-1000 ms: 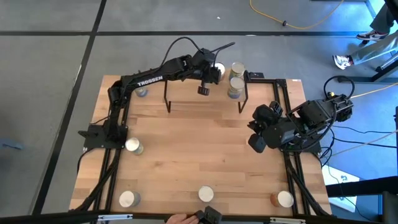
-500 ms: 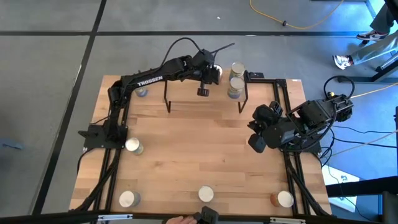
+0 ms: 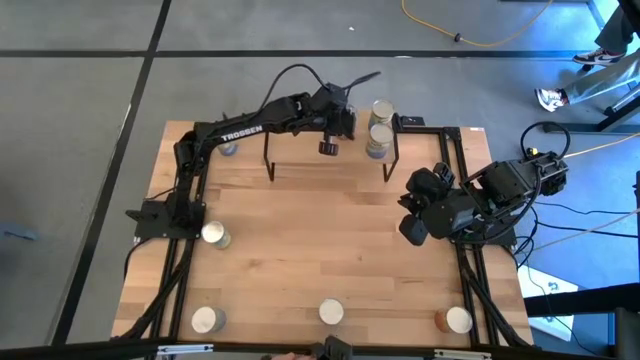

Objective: Pick and place cans onto a shelf
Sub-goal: Put the canned green beans on the shelf, then put the right canned cherries on the shelf

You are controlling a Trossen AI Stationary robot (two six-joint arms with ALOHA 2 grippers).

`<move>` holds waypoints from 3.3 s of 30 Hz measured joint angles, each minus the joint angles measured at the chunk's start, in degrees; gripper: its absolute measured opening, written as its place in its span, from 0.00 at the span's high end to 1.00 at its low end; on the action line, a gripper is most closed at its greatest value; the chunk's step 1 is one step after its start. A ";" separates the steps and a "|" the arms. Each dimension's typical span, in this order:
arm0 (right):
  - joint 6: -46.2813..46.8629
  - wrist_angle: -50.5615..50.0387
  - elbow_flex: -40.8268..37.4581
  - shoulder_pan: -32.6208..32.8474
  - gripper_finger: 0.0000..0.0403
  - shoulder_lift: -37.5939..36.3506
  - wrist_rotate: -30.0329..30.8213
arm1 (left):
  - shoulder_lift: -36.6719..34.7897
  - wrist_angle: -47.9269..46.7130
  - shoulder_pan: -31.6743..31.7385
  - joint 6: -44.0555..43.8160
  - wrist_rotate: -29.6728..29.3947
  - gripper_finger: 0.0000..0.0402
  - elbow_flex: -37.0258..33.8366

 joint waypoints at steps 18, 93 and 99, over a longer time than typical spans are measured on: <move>0.02 0.00 0.00 0.00 0.87 0.00 -0.02 | -1.55 3.28 -2.22 -2.89 -1.80 0.99 0.04; -7.95 0.00 0.04 0.31 0.87 -2.06 -12.94 | -19.83 -22.55 0.59 -11.36 34.17 1.00 -3.10; -17.54 0.92 0.04 0.56 0.87 -2.10 -18.61 | -24.44 -30.79 -6.06 -19.75 35.39 1.00 -3.08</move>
